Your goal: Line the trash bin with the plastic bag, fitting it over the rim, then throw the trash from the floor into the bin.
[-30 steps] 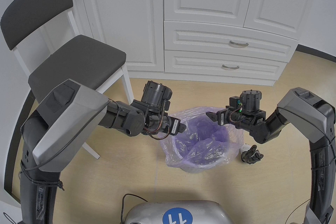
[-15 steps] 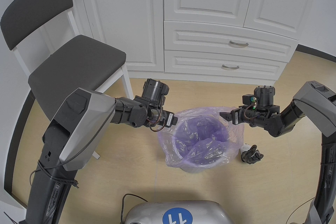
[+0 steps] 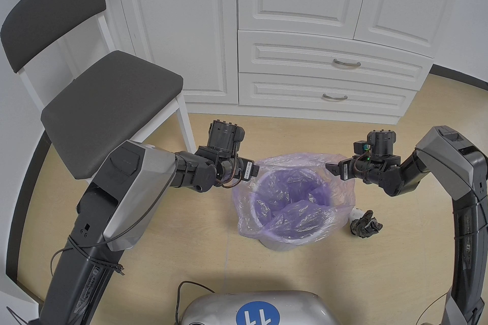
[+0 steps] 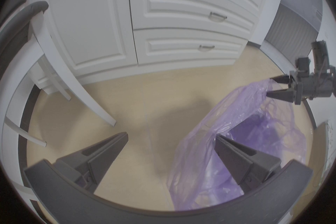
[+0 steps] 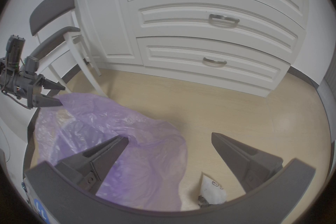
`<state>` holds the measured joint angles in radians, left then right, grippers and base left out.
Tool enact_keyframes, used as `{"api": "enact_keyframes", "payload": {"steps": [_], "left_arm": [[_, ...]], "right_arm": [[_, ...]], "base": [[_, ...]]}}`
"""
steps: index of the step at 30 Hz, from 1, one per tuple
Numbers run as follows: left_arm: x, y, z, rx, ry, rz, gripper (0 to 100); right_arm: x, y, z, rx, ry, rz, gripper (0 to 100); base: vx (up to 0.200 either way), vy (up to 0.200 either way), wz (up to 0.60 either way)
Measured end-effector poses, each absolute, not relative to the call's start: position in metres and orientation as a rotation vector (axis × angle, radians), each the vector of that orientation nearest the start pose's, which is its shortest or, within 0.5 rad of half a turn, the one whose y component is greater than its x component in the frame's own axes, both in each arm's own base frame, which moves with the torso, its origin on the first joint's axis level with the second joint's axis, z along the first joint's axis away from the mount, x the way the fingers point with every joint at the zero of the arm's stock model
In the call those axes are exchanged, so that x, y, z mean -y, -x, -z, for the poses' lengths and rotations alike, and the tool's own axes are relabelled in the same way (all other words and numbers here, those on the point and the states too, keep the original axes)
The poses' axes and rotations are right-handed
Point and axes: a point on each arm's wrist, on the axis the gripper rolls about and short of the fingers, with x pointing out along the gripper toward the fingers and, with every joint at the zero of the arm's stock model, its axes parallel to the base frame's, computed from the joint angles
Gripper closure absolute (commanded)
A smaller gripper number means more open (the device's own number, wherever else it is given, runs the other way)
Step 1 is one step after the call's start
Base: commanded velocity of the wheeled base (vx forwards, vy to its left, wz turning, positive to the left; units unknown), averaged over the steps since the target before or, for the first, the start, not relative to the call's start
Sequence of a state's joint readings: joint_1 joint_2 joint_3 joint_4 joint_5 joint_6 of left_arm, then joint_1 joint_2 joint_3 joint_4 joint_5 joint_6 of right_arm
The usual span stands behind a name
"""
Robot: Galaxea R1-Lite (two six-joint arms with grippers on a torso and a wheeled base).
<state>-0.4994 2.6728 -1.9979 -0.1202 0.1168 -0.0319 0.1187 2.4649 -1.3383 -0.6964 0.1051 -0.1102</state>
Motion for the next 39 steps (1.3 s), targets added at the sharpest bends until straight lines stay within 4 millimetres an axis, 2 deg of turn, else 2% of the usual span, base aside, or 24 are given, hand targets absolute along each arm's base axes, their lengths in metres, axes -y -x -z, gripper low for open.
{"api": "enact_keyframes", "payload": {"steps": [7,18,23,27,30,33,39], "left_arm": [[0.248,-0.488,-0.017,-0.433,-0.104,0.308,0],[0.24,-0.499,0.021,-0.377,-0.074,0.282,0],[0.239,-0.497,0.04,-0.423,-0.089,0.279,0],[0.237,-0.493,0.05,-0.531,-0.125,0.269,0],[0.235,-0.488,0.05,-0.608,-0.149,0.26,0],[0.236,-0.486,0.038,-0.624,-0.145,0.255,0],[0.239,-0.485,0.01,-0.586,-0.1,0.243,0]], "right_arm": [[-0.054,-0.485,-0.009,-0.394,0.039,-0.205,0],[-0.054,-0.504,0.018,-0.393,-0.016,-0.182,0],[-0.057,-0.509,0.033,-0.406,-0.035,-0.178,0],[-0.053,-0.509,0.042,-0.434,-0.036,-0.17,0],[-0.05,-0.508,0.046,-0.465,-0.038,-0.162,0],[-0.046,-0.507,0.047,-0.484,-0.041,-0.154,0],[-0.043,-0.499,0.028,-0.481,-0.044,-0.152,0]], "base": [[0.0,0.0,0.0],[0.0,0.0,0.0],[0.0,0.0,0.0],[0.0,0.0,0.0],[0.0,0.0,0.0],[0.0,0.0,0.0],[0.0,0.0,0.0]]}}
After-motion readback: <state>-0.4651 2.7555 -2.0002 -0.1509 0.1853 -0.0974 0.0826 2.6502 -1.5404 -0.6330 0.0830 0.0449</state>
